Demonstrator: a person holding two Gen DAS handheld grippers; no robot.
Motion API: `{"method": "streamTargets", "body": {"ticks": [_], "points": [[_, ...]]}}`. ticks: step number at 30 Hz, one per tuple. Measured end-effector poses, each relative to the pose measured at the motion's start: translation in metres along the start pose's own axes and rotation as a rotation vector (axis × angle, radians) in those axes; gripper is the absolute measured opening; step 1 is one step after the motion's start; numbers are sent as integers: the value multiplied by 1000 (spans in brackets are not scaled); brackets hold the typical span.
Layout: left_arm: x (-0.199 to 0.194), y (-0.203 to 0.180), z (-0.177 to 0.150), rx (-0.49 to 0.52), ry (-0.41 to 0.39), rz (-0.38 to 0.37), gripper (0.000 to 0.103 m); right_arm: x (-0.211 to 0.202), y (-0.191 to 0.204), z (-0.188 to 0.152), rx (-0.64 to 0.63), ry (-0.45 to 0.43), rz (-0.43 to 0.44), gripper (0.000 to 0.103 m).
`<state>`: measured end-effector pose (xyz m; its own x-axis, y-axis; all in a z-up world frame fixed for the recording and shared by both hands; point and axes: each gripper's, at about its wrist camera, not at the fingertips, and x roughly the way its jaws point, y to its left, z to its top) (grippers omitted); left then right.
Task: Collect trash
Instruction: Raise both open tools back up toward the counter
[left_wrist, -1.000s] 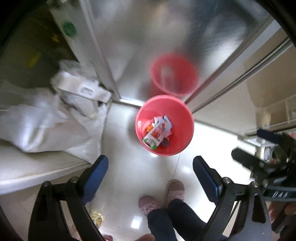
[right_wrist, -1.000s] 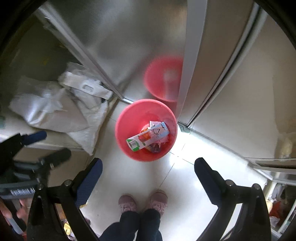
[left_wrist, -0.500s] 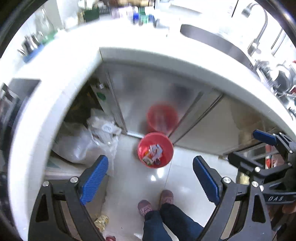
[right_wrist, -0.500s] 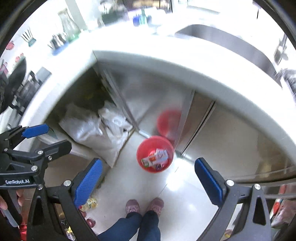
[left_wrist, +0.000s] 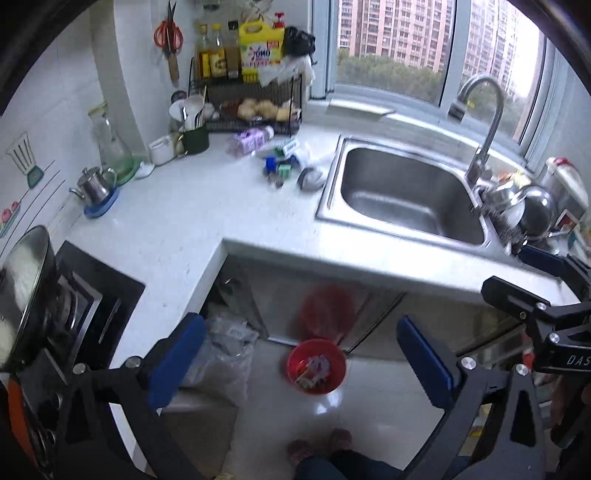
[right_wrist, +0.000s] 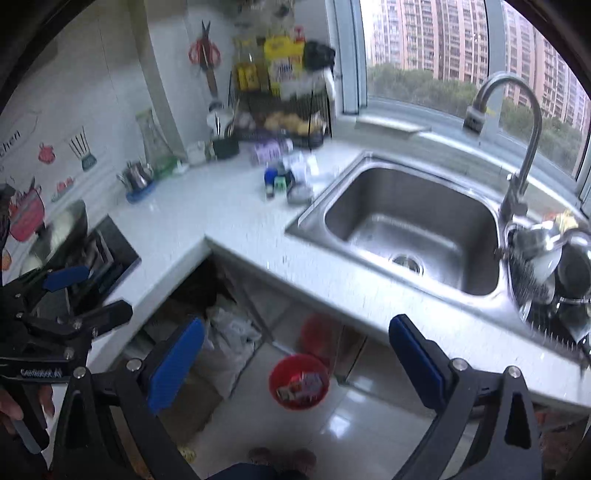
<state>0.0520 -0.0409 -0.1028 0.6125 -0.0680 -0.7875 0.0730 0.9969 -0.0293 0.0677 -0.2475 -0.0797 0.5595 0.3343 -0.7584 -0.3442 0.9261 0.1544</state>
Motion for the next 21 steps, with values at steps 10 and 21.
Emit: {"method": "streamTargets", "body": {"ticks": [10,21], "points": [[10,11,66,1,-53,-43,103,4,0,60,-9,-63,-6,100],[96,49,165,48,26,-103,103,83,7,143,45,-25,-66,100]]}}
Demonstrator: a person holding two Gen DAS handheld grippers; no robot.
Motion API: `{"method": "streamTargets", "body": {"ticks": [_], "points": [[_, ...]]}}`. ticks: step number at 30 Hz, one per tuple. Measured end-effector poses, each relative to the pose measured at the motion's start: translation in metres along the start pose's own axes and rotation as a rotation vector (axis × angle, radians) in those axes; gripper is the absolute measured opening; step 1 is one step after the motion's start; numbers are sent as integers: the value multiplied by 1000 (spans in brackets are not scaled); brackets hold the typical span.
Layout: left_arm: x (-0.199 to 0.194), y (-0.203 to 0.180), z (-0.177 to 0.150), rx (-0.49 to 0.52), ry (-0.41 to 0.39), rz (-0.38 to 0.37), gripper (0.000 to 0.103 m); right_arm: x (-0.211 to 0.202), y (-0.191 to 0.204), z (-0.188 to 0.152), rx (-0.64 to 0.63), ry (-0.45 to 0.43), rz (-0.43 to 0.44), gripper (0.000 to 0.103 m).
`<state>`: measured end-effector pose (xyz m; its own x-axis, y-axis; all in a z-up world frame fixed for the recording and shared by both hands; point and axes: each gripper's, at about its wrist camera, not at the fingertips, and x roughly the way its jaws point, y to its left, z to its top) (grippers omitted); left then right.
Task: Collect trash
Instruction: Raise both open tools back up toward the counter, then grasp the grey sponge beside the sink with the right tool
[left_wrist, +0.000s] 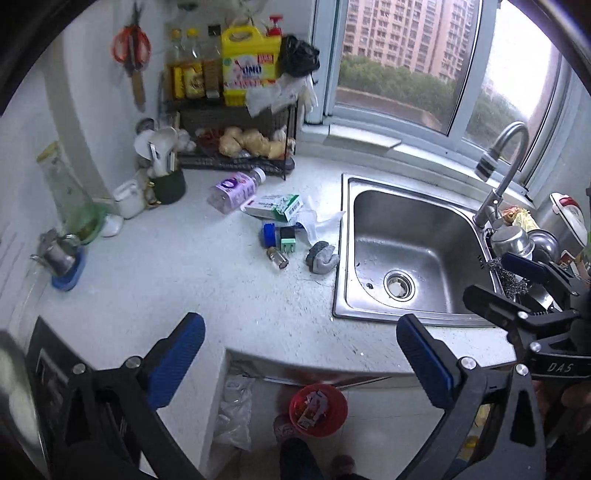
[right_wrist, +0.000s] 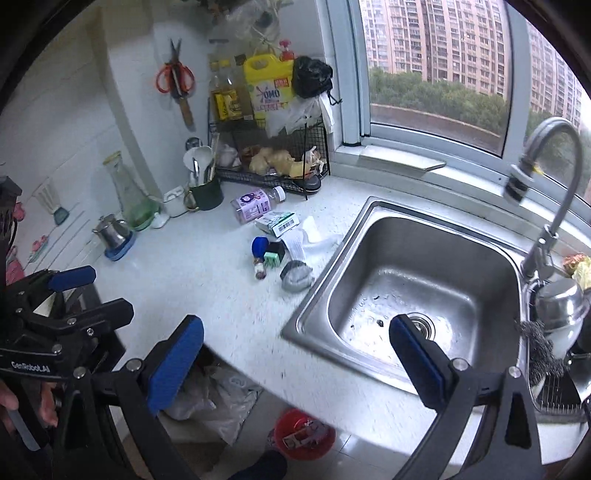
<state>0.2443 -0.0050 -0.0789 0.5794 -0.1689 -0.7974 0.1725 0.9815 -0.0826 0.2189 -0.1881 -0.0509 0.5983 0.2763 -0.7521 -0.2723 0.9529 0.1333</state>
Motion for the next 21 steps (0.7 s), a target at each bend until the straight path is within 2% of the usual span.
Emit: {"method": "streamTargets", "body": {"ticks": [8,19,20,21], "points": [[81,35,35,55,129,-4,103,78,7,32,19,108,-1,100],[184,80,49,-1,278,-59,103,179,8,44,-23,280,-42,100],[191,83,50,-2,286,-59,103,185,8,44,-42,292,-12,100],[198,85,51,0,298,-56,103,192,8,44,-61,301,-22,100]]}}
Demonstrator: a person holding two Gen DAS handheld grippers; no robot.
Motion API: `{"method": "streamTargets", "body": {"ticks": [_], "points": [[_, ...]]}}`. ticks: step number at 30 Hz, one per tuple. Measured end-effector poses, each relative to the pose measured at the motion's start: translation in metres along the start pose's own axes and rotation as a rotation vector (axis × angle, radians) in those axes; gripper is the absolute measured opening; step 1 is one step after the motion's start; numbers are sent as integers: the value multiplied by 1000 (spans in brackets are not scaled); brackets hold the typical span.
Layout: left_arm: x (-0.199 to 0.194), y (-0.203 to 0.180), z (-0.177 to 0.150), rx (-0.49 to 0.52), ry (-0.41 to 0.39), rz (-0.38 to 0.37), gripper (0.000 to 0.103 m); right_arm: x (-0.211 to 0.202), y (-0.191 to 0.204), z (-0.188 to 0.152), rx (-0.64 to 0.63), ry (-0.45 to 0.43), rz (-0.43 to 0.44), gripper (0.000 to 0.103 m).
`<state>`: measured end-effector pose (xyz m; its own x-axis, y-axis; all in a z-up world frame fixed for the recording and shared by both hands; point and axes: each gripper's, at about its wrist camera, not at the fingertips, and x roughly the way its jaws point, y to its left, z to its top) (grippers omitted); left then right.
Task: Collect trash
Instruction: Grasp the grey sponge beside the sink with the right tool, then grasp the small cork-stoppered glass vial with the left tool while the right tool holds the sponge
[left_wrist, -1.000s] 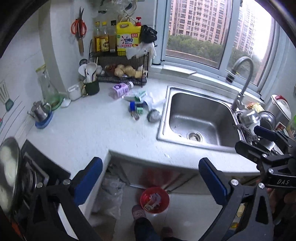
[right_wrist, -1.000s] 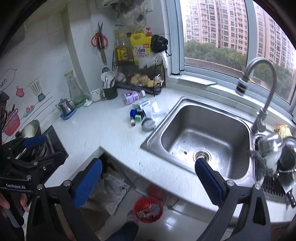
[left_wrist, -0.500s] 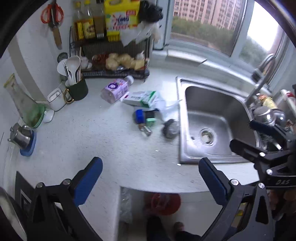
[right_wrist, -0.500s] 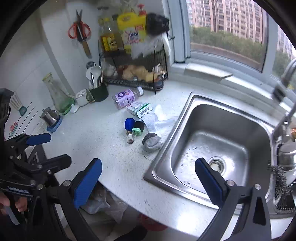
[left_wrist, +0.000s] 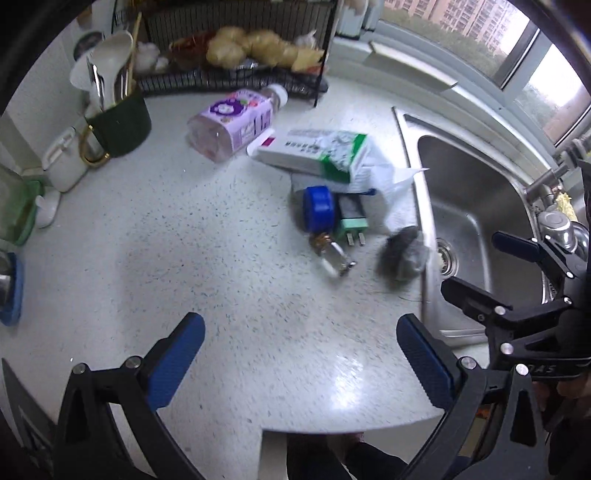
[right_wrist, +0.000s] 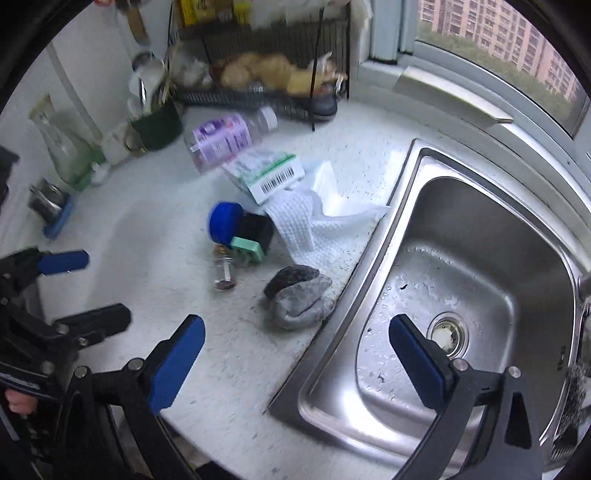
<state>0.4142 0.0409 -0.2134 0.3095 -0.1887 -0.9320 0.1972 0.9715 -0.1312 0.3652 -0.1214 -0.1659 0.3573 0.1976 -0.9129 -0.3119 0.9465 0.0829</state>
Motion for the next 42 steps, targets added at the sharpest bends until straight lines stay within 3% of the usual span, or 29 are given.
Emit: {"method": "streamTargets", "body": {"ticks": [9,13,15,18,24,34,42], "points": [[38,16,12,-13,70,-18,103,44,-6,12,-31,97,8,78],[47,19,16,-26,86,-29,103,49,-8,11,-23,121,24,71],[51,20,19,-29,92,-26,103,51,-11,9,-9,131,30,60],[55,21,21,-36,103,-15,103,47,-12,7,-5,121,36,56],[58,19,23,-31,106,-30,103,46,-5,1,-39,123,34,36],[68,5,32,-78,108,-83,103,13,-21,-5,69,47,7,34],[85,-9,43,-106,111,-45,103,3,-39,-5,114,15,-8,34]]}}
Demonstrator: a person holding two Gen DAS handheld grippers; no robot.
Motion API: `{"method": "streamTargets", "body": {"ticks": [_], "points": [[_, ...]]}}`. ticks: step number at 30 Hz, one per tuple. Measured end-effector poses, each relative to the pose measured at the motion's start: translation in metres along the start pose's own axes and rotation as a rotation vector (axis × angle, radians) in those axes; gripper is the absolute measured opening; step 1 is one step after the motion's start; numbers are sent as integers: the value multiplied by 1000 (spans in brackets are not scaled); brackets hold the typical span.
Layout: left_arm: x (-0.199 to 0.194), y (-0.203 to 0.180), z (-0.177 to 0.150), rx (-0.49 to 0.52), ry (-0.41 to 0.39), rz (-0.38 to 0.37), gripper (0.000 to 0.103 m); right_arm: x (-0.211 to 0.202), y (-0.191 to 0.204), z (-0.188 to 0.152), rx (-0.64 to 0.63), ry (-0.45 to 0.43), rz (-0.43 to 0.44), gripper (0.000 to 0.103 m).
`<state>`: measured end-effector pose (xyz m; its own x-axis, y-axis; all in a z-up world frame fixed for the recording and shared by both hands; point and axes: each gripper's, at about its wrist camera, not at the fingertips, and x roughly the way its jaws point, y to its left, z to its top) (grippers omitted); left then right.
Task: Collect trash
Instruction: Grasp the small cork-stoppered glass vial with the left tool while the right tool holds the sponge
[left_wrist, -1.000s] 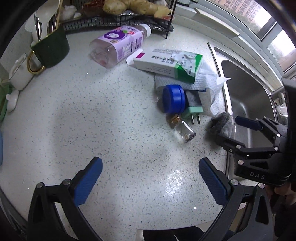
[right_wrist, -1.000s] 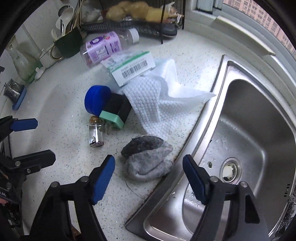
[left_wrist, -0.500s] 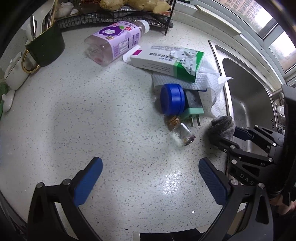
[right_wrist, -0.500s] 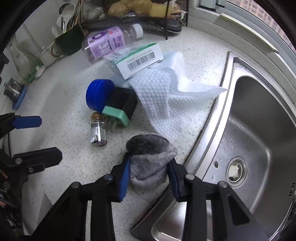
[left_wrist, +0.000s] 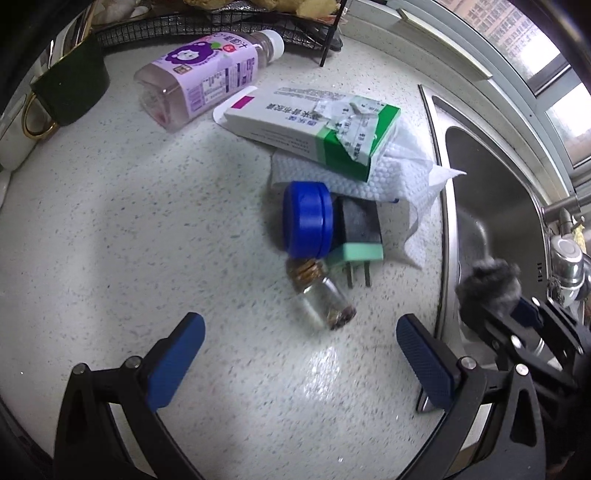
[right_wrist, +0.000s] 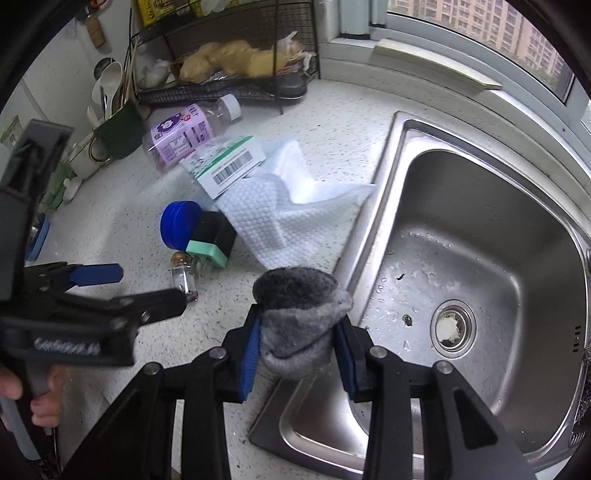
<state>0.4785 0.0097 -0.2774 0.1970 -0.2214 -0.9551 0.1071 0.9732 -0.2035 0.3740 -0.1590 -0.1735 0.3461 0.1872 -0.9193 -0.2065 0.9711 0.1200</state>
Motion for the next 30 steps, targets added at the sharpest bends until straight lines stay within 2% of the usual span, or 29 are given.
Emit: {"method": "streamTargets", "body": {"ticks": [3,7,11,16,19,21,22,24,26,30], "points": [[4,-4,4,-15,-13,65,103,0,-4,-1,24,-3,-1,34],[12,-3,9,-59,-6,76,100,-2,-7,-3,52,-5,-7,34],[22,-2,10,-61,30,92,91,-2,-8,-3,64,-20,-16,34],[25,-5,10,-60,16,129,80,-2,-6,-2,71,-24,-12,34],[23,-4,9,-47,0,141,68,0,-3,-3,70,-22,-3,34],[22,-5,8,-32,-8,152,51,1,-2,-3,69,-21,3,34],[21,-5,8,-25,-12,156,46,1,-1,-3,69,-21,6,34],[16,-1,9,-28,-19,149,27,2,1,-3,70,-20,14,34],[11,4,8,-38,-19,140,19,1,2,-2,72,-23,21,34],[5,17,-3,-50,-16,129,19,0,5,-3,79,-25,41,34]]}}
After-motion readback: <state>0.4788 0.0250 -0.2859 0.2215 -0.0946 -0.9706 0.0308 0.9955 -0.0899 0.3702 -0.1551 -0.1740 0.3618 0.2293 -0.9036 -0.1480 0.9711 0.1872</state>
